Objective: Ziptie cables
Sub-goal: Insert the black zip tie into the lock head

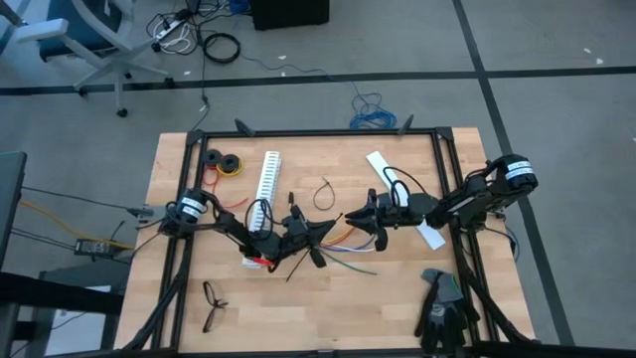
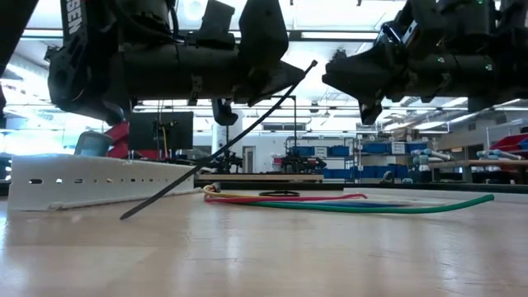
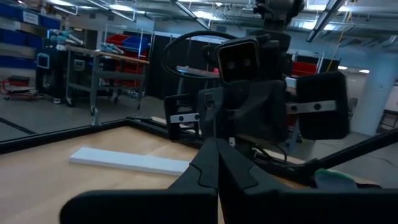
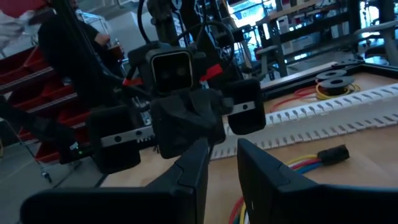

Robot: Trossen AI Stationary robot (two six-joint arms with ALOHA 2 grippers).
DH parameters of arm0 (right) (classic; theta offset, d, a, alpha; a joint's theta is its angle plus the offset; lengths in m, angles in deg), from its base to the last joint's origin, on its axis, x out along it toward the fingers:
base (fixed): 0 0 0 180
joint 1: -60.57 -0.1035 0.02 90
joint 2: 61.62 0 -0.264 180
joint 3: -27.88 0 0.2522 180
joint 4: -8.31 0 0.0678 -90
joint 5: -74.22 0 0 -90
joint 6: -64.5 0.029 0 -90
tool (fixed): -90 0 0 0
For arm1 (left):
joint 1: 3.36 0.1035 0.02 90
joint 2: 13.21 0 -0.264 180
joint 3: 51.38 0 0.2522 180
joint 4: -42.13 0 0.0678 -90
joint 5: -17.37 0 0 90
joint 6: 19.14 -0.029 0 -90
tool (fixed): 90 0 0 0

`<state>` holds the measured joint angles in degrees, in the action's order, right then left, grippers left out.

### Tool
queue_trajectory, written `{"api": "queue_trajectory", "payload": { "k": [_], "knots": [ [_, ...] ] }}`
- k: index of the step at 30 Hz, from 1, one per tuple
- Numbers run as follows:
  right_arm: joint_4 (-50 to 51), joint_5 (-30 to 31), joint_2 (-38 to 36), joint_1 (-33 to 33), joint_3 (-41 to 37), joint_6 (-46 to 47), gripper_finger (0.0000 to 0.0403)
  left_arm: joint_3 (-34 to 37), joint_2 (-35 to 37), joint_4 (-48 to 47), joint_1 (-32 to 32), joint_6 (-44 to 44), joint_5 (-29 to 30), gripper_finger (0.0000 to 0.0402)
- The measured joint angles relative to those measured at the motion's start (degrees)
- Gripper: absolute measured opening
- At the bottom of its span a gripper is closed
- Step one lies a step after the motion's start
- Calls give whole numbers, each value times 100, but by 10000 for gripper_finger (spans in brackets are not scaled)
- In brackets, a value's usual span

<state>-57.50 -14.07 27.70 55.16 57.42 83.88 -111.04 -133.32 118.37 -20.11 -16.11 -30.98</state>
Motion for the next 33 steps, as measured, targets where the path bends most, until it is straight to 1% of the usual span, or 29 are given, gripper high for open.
{"api": "queue_trajectory", "payload": {
  "k": [5, 10, 25, 28, 31, 33],
  "knots": [
    [224, -45, 0, 67, 156, -64, 76, -9, 0, -1, 102, 18, -8, 1],
    [236, -244, 0, 215, 252, -109, 75, -9, 0, -16, 184, 169, -231, 1],
    [341, -646, 0, 533, 379, -107, 71, -11, 0, -22, 218, 174, -297, 1],
    [341, -730, 0, 556, 379, -112, 51, -11, 0, -20, 218, 174, -297, 1],
    [341, -777, 0, 564, 379, -158, 15, -11, 0, -41, 218, 174, -296, 1],
    [346, -797, 0, 562, 379, -181, 6, -11, 0, -73, 218, 185, -295, 1]
  ]
}}
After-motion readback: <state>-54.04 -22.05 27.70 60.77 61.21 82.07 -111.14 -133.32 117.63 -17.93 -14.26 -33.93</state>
